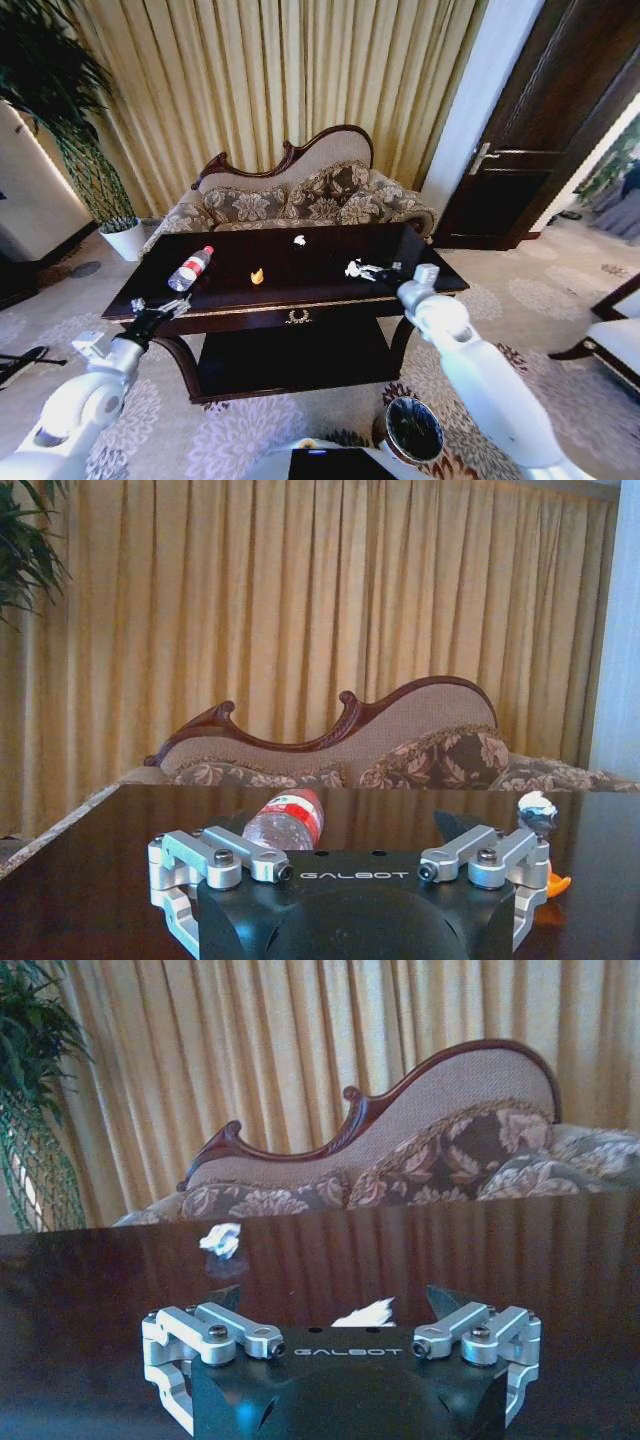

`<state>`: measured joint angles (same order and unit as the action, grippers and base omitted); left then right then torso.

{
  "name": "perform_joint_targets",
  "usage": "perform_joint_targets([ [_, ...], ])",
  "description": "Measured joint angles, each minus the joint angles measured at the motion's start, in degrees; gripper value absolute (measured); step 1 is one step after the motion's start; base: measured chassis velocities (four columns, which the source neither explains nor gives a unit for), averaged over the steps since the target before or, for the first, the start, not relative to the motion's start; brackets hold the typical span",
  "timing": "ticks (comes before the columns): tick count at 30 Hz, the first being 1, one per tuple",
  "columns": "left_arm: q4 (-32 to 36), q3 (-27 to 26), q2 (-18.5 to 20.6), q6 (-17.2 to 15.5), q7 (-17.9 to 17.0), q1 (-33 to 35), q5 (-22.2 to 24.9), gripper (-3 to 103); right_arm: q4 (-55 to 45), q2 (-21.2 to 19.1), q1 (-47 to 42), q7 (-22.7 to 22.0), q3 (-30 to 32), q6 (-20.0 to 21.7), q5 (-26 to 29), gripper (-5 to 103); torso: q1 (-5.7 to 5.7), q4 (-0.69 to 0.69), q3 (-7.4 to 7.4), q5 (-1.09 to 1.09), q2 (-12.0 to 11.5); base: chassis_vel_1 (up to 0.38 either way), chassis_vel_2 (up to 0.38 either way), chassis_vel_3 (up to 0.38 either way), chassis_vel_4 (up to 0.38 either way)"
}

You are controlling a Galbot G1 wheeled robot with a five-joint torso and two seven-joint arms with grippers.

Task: Move to the front of the table and place the trash on the table into the trash bin.

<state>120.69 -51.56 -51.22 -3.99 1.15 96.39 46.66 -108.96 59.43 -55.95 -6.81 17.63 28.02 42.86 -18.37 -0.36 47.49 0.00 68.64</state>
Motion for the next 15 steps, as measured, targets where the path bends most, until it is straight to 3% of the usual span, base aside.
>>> perform_joint_targets([
  [1, 0.1, 0.0, -0.3, 0.1, 0.0, 0.0, -0.1, 100, 1.5, 1.0, 1.1, 0.0, -1.3, 0.0, -0.8, 100, 0.00, -0.04, 0.00, -0.02, 0.0, 0.000, 0.000, 0.000, 0.000],
  [5, 0.7, -0.3, -1.0, 0.6, 0.1, 0.7, -0.3, 100, 4.3, 2.8, 3.0, 0.0, -3.6, -0.1, -2.7, 100, 0.00, 0.00, 0.00, 0.00, 0.0, 0.000, 0.000, 0.000, 0.000],
  [15, 1.8, -1.2, -1.9, 1.8, 0.2, 2.1, -1.0, 100, 7.7, 4.6, 4.5, 0.0, -5.6, -1.6, -5.3, 100, 0.00, -0.01, 0.00, 0.00, 0.0, 0.000, 0.000, 0.000, 0.000],
])
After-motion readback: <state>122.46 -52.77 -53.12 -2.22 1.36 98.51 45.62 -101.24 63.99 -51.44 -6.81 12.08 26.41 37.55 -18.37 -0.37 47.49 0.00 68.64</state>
